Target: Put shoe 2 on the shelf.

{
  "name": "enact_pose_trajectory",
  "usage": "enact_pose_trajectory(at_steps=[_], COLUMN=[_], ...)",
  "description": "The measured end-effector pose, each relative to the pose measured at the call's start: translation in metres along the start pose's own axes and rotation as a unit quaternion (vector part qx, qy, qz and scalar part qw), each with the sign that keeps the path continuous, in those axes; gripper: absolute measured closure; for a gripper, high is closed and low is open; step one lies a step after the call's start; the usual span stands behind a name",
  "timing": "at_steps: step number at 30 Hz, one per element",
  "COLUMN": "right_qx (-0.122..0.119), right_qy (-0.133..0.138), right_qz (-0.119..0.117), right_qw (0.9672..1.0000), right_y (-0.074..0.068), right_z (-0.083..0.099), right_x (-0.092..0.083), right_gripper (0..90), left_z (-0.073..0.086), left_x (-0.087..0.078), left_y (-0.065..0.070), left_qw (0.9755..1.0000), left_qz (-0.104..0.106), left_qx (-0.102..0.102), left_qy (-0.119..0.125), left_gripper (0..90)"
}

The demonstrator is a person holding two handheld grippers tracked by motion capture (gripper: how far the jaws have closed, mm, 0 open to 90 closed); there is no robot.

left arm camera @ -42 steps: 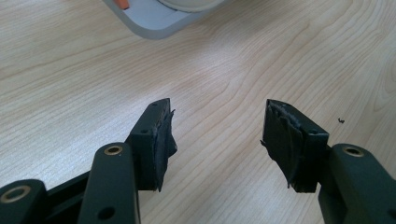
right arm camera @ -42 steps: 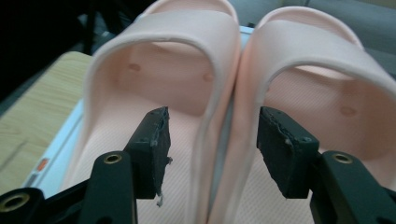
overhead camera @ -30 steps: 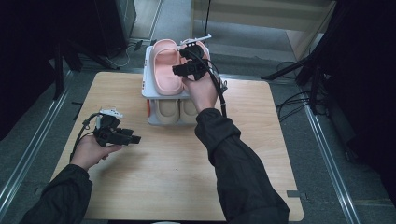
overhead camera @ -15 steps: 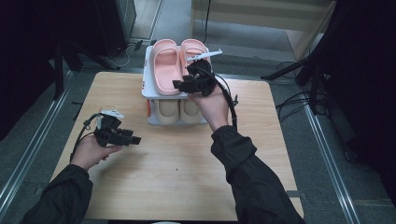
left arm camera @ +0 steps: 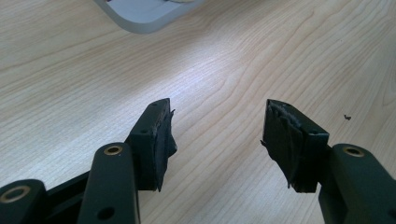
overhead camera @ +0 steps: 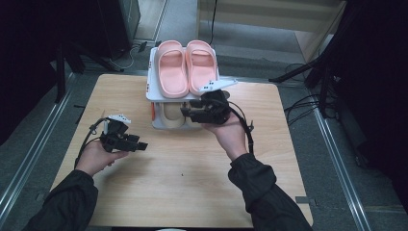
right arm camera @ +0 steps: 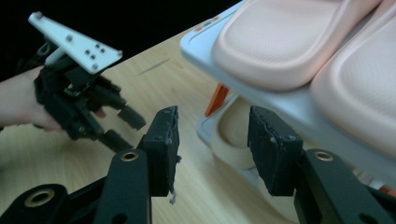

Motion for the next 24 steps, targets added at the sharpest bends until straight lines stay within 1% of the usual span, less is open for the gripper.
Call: enact_pose_trajectory(at_steps=[3, 6, 12, 14, 17, 18, 19, 20, 24], right_qx=[-0.004, -0.014, -0.030, -0.033, -0.033, -0.028, -0.028, -0.027, -0.026], right_qy=[-0.002, -0.006, -0.012, -0.014, -0.016, -0.017, -0.017, -0.018, -0.022], right_qz=[-0.010, -0.016, -0.031, -0.036, -0.032, -0.034, -0.036, -0.036, -0.042], right_qw=[0.9999, 0.9998, 0.9990, 0.9987, 0.9988, 0.9989, 0.9988, 0.9988, 0.9985], right_y=[-0.005, -0.008, -0.013, -0.014, -0.013, -0.013, -0.012, -0.012, -0.011], right_z=[0.014, 0.028, 0.051, 0.056, 0.065, 0.068, 0.071, 0.074, 0.086], right_x=[0.001, 0.001, 0.000, 0.000, 0.000, -0.001, -0.001, -0.001, -0.002], right_gripper=[53.9, 53.7, 52.1, 51.7, 51.5, 51.5, 51.5, 51.4, 51.4], left_z=[0.000, 0.000, 0.002, 0.003, 0.004, 0.005, 0.006, 0.007, 0.009], left_x=[0.001, 0.000, 0.000, 0.000, -0.001, -0.001, -0.002, -0.002, -0.001], left_y=[0.004, 0.008, 0.014, 0.017, 0.019, 0.020, 0.021, 0.022, 0.024], left_qw=[1.0000, 0.9999, 0.9998, 0.9997, 0.9996, 0.9995, 0.9995, 0.9995, 0.9995], left_qz=[0.007, 0.009, 0.011, 0.014, 0.017, 0.019, 0.020, 0.019, 0.018], left_qx=[0.002, 0.009, 0.016, 0.013, 0.017, 0.016, 0.019, 0.015, 0.018], left_qy=[0.004, 0.006, 0.008, 0.013, 0.016, 0.018, 0.018, 0.020, 0.019], left_gripper=[41.7, 41.5, 41.0, 40.9, 40.3, 39.9, 39.6, 39.6, 39.3])
Point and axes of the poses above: each handheld gripper's, and its own axes: x roughly forward along the jaws, z roughly out of its underside, y roughly to its right, the point moved 6 cm from there along x, roughly forward along the jaws, and after that the axes turned 2 degrees about x, right-handed, at the moved point
